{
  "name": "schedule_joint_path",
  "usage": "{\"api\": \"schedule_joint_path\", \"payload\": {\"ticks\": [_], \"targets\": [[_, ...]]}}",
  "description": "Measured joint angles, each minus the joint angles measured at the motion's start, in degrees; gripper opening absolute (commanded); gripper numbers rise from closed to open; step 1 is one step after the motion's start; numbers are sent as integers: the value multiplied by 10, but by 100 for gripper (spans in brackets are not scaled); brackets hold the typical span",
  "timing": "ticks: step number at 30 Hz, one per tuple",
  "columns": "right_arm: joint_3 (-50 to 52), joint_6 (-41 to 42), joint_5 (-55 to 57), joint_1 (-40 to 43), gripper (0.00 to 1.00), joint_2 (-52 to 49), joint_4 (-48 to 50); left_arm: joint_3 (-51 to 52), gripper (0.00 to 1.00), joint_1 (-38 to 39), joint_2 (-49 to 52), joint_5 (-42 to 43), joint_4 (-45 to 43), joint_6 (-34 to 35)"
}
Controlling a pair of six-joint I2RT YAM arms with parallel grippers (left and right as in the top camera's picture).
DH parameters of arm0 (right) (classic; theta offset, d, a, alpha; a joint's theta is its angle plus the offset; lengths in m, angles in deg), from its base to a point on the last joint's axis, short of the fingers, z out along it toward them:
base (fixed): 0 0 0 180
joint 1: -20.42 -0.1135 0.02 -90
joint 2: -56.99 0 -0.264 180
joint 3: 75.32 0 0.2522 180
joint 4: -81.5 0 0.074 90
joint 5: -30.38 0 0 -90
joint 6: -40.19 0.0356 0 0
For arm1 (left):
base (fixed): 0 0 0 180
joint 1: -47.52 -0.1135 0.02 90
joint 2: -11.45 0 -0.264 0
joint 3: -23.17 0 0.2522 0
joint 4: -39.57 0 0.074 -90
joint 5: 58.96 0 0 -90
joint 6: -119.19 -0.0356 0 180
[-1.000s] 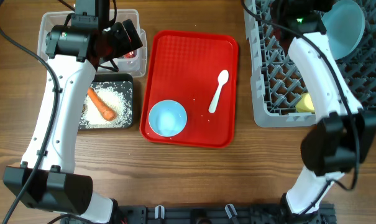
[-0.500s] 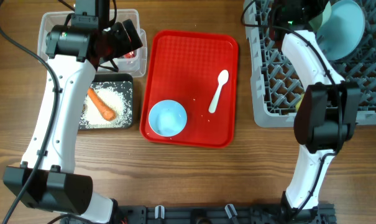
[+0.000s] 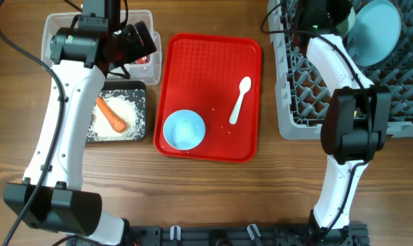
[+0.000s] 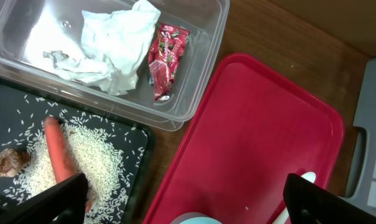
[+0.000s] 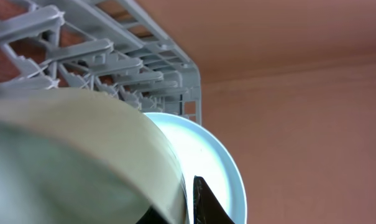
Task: Sort waste into correct bins and load items into the dishwasher rack
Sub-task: 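Carry the green bowl with the right gripper and set it in the rack, then adjust the green bowl in the rack with the right gripper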
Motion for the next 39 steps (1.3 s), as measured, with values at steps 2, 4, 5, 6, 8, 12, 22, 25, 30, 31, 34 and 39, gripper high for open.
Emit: {"api": "schedule_joint_path", "payload": {"ticks": [2, 4, 5, 6, 8, 12, 22, 25, 30, 31, 34, 39], "targets": [[0, 0, 0, 0, 10, 0, -14, 0, 100, 0, 0, 0, 0, 0], [0, 0, -2, 0, 9, 0, -26, 0, 100, 0, 0, 0, 0, 0], [0, 0, -2, 0, 4, 0, -27, 0, 100, 0, 0, 0, 0, 0], [0, 0, -2, 0, 4, 0, -31, 0, 100, 0, 0, 0, 0, 0], [0, -2, 1, 0, 6, 0, -32, 0, 100, 0, 0, 0, 0, 0], [0, -2, 5, 0, 8, 0, -38, 0, 100, 0, 0, 0, 0, 0], [0, -2, 24, -28, 59, 0, -62, 0, 100, 0, 0, 0, 0, 0], [0, -4, 21, -45, 67, 0, -62, 0, 100, 0, 0, 0, 0, 0], [0, -2, 21, -59, 73, 0, -61, 0, 100, 0, 0, 0, 0, 0], [0, -2, 21, -60, 73, 0, -61, 0, 100, 0, 0, 0, 0, 0], [0, 2, 21, -63, 73, 0, -62, 0, 100, 0, 0, 0, 0, 0], [0, 32, 22, -63, 80, 0, -61, 0, 100, 0, 0, 0, 0, 0]]}}
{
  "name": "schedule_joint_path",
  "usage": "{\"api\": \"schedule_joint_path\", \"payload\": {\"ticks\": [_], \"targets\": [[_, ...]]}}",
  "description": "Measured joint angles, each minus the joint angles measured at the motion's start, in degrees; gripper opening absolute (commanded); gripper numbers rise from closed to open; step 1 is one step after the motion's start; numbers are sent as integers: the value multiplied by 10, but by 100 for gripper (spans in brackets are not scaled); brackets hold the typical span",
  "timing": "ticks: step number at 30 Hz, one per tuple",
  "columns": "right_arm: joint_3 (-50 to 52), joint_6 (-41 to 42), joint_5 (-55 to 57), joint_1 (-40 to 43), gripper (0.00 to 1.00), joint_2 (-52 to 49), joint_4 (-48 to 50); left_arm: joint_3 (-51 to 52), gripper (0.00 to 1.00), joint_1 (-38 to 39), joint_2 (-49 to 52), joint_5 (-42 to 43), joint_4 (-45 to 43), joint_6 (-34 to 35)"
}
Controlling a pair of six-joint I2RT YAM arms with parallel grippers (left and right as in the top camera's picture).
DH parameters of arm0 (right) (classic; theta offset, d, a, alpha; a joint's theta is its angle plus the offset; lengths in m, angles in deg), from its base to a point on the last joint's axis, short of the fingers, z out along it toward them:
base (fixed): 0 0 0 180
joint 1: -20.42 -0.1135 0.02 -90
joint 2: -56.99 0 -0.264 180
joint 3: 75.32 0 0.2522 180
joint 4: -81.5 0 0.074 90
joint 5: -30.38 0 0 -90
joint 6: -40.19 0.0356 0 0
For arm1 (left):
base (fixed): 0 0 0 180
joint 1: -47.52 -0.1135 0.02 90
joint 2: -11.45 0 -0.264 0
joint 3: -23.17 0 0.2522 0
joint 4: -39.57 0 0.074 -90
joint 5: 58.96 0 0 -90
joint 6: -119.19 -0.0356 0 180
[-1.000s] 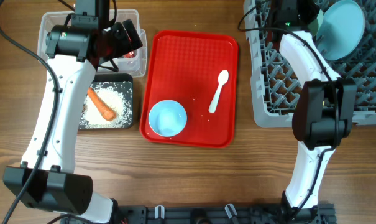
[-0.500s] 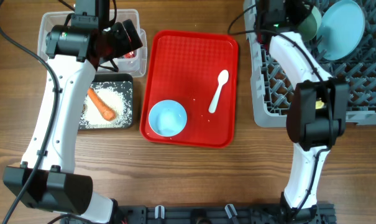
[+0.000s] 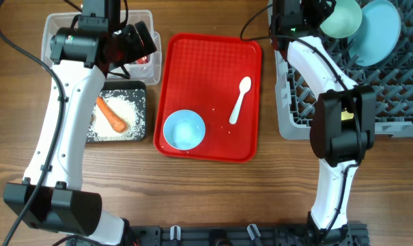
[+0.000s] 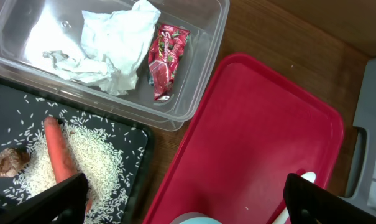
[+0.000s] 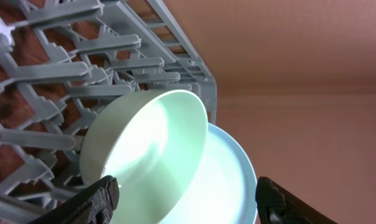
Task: Sort waste into correct bins and load items into the dishwasher rack
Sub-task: 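Adjust the green bowl in the rack with the right gripper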
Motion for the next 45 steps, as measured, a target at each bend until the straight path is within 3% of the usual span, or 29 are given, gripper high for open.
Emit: {"api": "schedule_joint_path", "payload": {"ticks": [6, 11, 18, 23, 28, 35, 45], "targets": [[0, 132, -7, 0, 100, 2, -1, 0, 100, 0, 0, 0, 0, 0], [0, 323, -89, 2, 100, 68, -76, 0, 100, 0, 0, 0, 0, 0], [-3, 606, -370, 59, 100, 190, -271, 0, 100, 0, 0, 0, 0, 0], [-3, 735, -502, 133, 99, 188, -324, 0, 100, 0, 0, 0, 0, 0], [-3, 848, -553, 170, 90, 188, -339, 0, 100, 0, 0, 0, 0, 0], [-3, 929, -564, 197, 72, 188, -343, 0, 100, 0, 0, 0, 0, 0], [2, 924, -529, 196, 63, 163, -303, 0, 100, 0, 0, 0, 0, 0]]}}
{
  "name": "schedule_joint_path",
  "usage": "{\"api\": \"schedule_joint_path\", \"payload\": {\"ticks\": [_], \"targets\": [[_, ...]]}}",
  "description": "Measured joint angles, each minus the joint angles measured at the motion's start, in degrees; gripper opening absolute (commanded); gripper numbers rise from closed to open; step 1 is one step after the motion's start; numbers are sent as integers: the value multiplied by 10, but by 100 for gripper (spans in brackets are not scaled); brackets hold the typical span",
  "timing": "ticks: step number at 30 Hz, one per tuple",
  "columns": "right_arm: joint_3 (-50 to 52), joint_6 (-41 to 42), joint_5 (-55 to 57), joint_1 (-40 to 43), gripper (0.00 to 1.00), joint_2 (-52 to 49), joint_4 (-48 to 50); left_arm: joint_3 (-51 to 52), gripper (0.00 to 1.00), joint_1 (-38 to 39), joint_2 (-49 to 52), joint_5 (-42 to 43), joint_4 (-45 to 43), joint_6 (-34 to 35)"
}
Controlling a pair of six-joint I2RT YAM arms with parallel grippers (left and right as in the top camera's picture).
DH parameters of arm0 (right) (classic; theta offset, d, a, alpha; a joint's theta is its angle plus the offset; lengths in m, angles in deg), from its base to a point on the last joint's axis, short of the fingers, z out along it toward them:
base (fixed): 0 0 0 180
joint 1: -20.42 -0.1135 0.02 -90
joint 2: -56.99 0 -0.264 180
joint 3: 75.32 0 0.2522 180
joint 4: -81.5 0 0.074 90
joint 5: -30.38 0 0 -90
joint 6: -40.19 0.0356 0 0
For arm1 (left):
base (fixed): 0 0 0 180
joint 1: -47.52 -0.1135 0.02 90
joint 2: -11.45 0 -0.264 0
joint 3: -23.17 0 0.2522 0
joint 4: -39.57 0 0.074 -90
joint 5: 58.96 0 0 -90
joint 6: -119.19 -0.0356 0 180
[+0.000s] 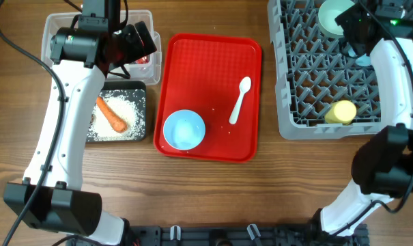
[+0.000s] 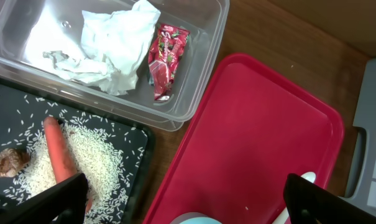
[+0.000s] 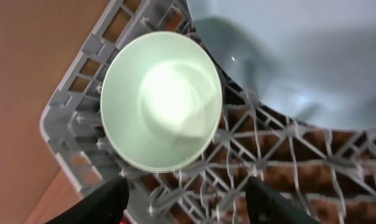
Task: Sort waste into correct bins and load items into the dishwasher rack
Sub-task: 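Adjust the green bowl in the rack with the right gripper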
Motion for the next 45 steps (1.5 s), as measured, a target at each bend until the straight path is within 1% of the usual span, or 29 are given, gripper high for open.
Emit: {"api": "schedule_joint_path", "payload": {"ticks": [6, 8, 10, 12, 20, 22, 23, 24, 27, 35, 40, 45], "targets": [[4, -19, 2, 0, 63, -51, 41, 0, 100, 0, 0, 0, 0, 0], [5, -28, 3, 0, 57, -67, 54, 0, 100, 0, 0, 0, 0, 0], [5, -37, 3, 0, 47, -74, 61, 0, 100, 0, 0, 0, 0, 0], [5, -44, 4, 0, 42, -76, 66, 0, 100, 0, 0, 0, 0, 0], [5, -52, 23, 0, 41, -80, 69, 0, 100, 0, 0, 0, 0, 0], [5, -52, 26, 0, 33, -87, 70, 0, 100, 0, 0, 0, 0, 0], [5, -52, 28, 0, 24, -93, 70, 0, 100, 0, 0, 0, 0, 0], [5, -52, 28, 0, 17, -98, 71, 0, 100, 0, 0, 0, 0, 0], [6, -56, 31, 0, 6, -113, 70, 0, 100, 0, 0, 0, 0, 0], [6, -62, 38, 4, 4, -112, 86, 0, 100, 0, 0, 0, 0, 0], [6, -101, 40, 4, 4, -106, 92, 0, 100, 0, 0, 0, 0, 0], [6, -155, 69, 2, 4, -64, 94, 0, 100, 0, 0, 0, 0, 0]]}}
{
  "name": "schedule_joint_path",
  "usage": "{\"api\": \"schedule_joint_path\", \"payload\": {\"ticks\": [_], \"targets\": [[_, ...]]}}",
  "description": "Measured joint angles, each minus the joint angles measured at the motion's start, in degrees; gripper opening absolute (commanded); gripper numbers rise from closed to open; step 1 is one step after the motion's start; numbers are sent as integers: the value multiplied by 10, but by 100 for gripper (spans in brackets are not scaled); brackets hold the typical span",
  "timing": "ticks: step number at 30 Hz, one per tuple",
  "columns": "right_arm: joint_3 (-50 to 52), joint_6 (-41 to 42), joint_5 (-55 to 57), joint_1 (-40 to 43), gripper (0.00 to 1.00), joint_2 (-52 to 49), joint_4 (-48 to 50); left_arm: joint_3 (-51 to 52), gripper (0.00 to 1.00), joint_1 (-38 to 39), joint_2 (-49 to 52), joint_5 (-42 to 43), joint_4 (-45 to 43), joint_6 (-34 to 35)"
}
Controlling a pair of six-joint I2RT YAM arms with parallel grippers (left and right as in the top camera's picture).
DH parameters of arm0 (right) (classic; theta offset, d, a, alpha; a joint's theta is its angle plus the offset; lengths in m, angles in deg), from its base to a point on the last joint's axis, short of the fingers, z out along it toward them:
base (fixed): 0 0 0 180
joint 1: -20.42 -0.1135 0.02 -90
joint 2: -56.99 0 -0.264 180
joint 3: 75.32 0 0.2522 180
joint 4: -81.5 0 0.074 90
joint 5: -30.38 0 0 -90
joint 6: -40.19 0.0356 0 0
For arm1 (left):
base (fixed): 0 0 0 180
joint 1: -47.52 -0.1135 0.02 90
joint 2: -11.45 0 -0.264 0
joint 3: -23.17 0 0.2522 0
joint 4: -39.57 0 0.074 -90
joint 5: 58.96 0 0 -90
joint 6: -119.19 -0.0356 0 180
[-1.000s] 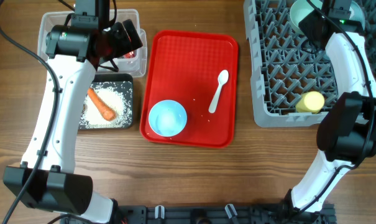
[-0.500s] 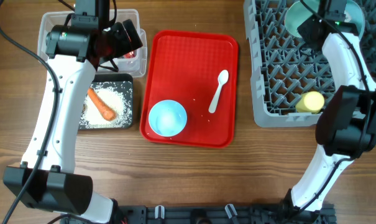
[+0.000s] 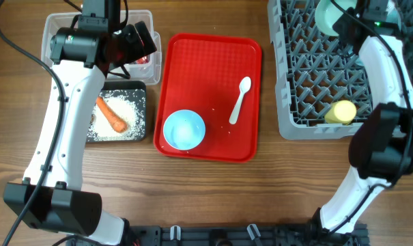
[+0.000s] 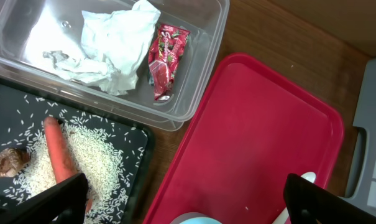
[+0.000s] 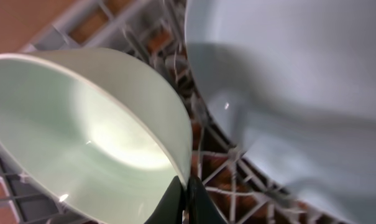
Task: Sort waste into correct bins and load items into the dishwasher rack
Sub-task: 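Adjust the green bowl in the rack with the right gripper, then release the bowl and move the right gripper toward the red tray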
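My right gripper (image 5: 186,198) is shut on the rim of a pale green bowl (image 5: 94,124), which sits tilted at the far corner of the grey dishwasher rack (image 3: 308,82), beside a light blue plate (image 5: 299,74). A yellow cup (image 3: 343,111) lies in the rack. A blue bowl (image 3: 184,130) and a white spoon (image 3: 239,98) rest on the red tray (image 3: 209,61). Between the bins and the tray hangs my left gripper (image 4: 188,202), open and holding nothing.
A clear bin (image 4: 200,68) holds crumpled tissue (image 4: 113,46) and a red wrapper (image 4: 166,59). In front of it, a black tray (image 3: 134,130) holds rice and a carrot (image 3: 112,114). The rack stands at the table's far right.
My right gripper stood open above the green bowl in the rack. Now it is shut on the bowl's rim, and the bowl stands more on edge. The left arm has not moved.
First the green bowl was close against my right gripper's fingers, over the rack by the blue plate. Then the gripper stood open and the bowl leaned by the plate. Later the arm was at the rack's right side, open above the bowl, and now it grips the rim.
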Motion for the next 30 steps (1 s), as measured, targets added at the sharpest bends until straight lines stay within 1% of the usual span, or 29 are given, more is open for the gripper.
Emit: {"api": "schedule_joint_path", "payload": {"ticks": [4, 5, 9, 12, 14, 15, 20, 22, 26, 30], "targets": [[0, -54, 57, -12, 5, 46, 1, 0, 100, 0, 0, 0, 0, 0], [0, -80, 95, -28, 4, 59, 4, 0, 100, 0, 0, 0, 0, 0], [1, -136, 192, -80, 4, 64, 9, 0, 100, 0, 0, 0, 0, 0], [2, -182, 263, -111, 4, 64, 46, 0, 100, 0, 0, 0, 0, 0], [2, -240, 334, -134, 4, 63, 80, 0, 100, 0, 0, 0, 0, 0], [2, -255, 349, -137, 4, 62, 87, 0, 100, 0, 0, 0, 0, 0], [2, -347, 410, -136, 4, 26, 116, 0, 100, 0, 0, 0, 0, 0], [2, -369, 423, -136, 4, 5, 116, 0, 100, 0, 0, 0, 0, 0], [2, -386, 430, -138, 4, -18, 114, 0, 100, 0, 0, 0, 0, 0], [2, -392, 435, -140, 4, -30, 134, 0, 100, 0, 0, 0, 0, 0]]}}
